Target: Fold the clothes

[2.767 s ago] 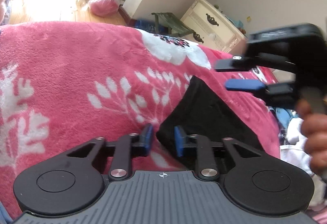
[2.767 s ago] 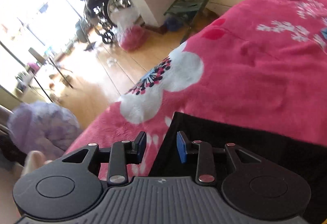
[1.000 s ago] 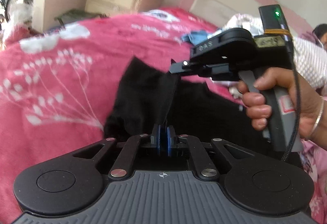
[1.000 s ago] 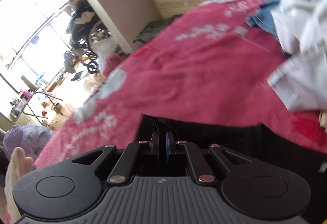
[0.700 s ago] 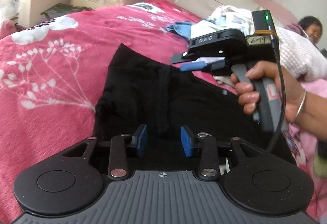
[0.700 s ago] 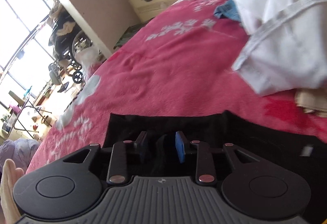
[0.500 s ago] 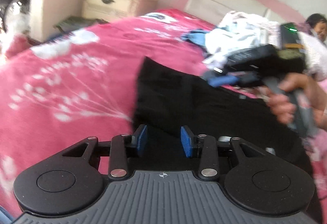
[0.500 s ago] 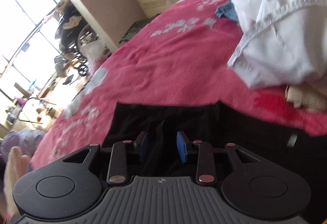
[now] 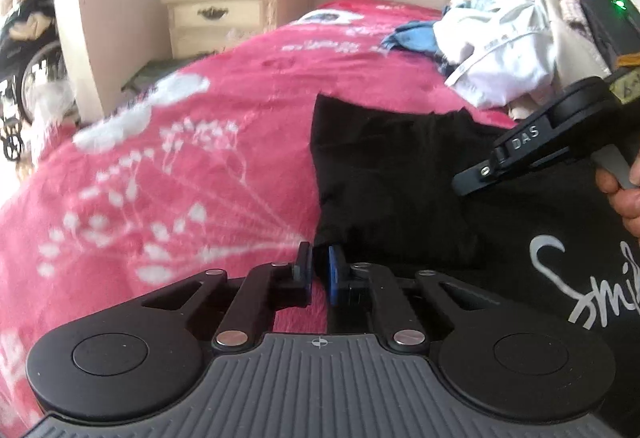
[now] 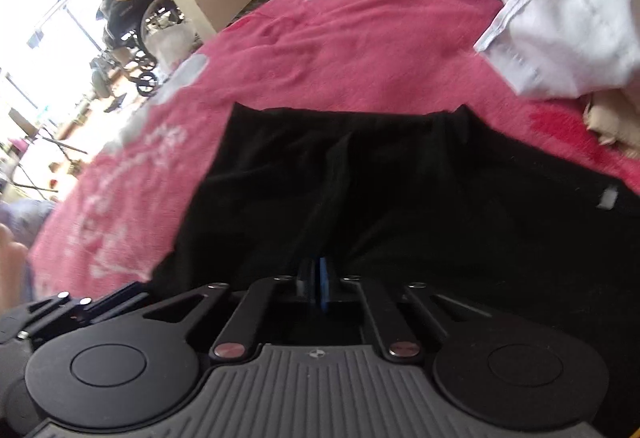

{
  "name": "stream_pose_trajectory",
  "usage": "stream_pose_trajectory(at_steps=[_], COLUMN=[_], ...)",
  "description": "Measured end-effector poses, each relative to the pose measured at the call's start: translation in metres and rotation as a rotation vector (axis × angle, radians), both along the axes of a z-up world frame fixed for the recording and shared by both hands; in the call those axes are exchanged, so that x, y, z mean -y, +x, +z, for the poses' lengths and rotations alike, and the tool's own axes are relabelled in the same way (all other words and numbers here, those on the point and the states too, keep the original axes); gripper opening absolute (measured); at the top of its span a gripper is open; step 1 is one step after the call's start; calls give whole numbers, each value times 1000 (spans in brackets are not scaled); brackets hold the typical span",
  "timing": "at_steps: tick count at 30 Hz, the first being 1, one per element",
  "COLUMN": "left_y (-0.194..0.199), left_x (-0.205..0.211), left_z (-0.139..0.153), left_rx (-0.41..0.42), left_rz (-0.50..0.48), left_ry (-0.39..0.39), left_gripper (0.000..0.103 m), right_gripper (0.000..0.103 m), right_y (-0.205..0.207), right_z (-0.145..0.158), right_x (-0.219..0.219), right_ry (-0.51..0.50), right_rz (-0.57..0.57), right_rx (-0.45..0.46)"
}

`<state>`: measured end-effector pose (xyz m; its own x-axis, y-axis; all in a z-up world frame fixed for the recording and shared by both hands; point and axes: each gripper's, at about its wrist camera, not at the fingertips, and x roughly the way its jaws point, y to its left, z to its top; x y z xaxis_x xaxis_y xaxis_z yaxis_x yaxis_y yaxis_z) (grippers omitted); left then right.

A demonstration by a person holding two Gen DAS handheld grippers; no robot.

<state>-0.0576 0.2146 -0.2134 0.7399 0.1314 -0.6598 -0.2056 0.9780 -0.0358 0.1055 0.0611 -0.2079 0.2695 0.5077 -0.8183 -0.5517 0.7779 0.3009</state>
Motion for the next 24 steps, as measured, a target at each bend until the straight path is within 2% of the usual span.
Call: stream_pose_trajectory(at_steps=[4, 7, 11, 15, 18, 21, 22, 24], left_y=[-7, -12, -16, -8, 9, 9, 9, 7], left_x=[0, 1, 8, 16, 21, 23, 24, 24], left_z=[-1, 4, 13, 19, 11, 0, -4, -9], left_rx=[1, 26, 68, 105, 72, 45, 36, 28], left_rz=[-2, -18, -63, -126, -168, -165, -164, -158], left_ry=[9, 18, 82, 127, 114, 104, 100, 89], left_gripper=[6, 7, 7, 9, 11, 11, 11, 11], right_gripper=[0, 3, 14, 14, 14, 14, 11, 14], right_y=[4, 8, 18, 22, 24, 33, 37, 44], right_z=[-3, 10, 28, 29, 19, 7, 4, 4], right_x=[10, 16, 12, -14, -29, -28, -24, -12], right_ry=[6, 71, 144, 121, 91, 39, 36, 49], right_rz=[-33, -52, -51, 19, 48, -1, -30, -78], right_rx=[-7, 0, 56, 89, 92, 119, 122, 130])
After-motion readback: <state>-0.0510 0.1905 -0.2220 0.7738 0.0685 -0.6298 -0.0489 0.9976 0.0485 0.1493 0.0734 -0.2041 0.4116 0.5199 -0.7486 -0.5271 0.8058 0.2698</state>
